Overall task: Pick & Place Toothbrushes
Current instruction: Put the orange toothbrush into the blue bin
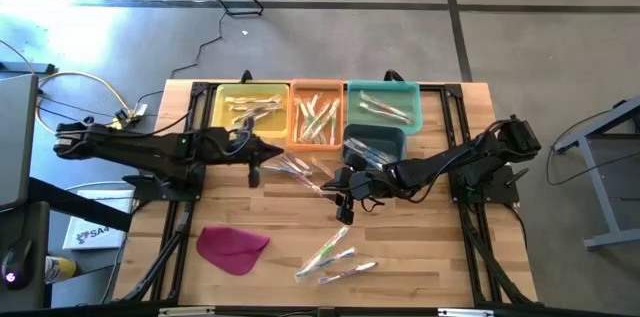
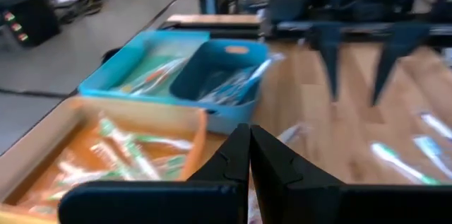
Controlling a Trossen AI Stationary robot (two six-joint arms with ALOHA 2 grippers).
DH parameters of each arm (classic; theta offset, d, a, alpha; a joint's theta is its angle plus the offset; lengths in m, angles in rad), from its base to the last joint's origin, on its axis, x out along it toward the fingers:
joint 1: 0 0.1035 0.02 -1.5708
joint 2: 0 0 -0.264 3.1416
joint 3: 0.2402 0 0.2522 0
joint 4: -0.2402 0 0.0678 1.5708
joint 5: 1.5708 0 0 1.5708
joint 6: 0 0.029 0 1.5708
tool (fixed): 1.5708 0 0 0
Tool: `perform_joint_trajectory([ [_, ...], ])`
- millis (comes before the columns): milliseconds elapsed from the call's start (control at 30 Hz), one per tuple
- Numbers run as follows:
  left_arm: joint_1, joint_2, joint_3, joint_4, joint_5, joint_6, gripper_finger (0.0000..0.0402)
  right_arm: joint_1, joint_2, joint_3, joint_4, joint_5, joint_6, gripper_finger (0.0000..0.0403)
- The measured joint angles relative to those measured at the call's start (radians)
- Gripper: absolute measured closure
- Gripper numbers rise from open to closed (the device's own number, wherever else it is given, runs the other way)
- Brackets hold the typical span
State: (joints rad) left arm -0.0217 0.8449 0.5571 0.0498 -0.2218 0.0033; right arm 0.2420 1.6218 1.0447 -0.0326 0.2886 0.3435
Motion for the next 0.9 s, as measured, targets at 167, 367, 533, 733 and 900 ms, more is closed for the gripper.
perform_joint_trajectory([
  [167,-0.073,-0.041,-0.02,0.011,0.0,0.003,0.0394,0.0,0.0,0.0,0.0,0.0,0.0,0.0255],
  [367,-0.136,-0.09,-0.122,0.089,-0.005,-0.012,0.0394,0.0,0.0,0.0,0.0,0.01,0.0,0.0255],
  [533,-0.169,-0.111,-0.219,0.202,-0.007,0.009,0.0394,-0.002,0.0,0.0,0.0,0.05,0.0,0.0255],
  [733,-0.176,-0.137,-0.29,0.239,-0.008,0.019,0.0394,-0.015,0.0,0.0,0.015,0.053,0.0,0.0255],
  [900,-0.176,-0.151,-0.303,0.241,-0.009,0.029,0.0394,-0.023,0.0,0.0,0.044,0.053,0.0,0.0255],
])
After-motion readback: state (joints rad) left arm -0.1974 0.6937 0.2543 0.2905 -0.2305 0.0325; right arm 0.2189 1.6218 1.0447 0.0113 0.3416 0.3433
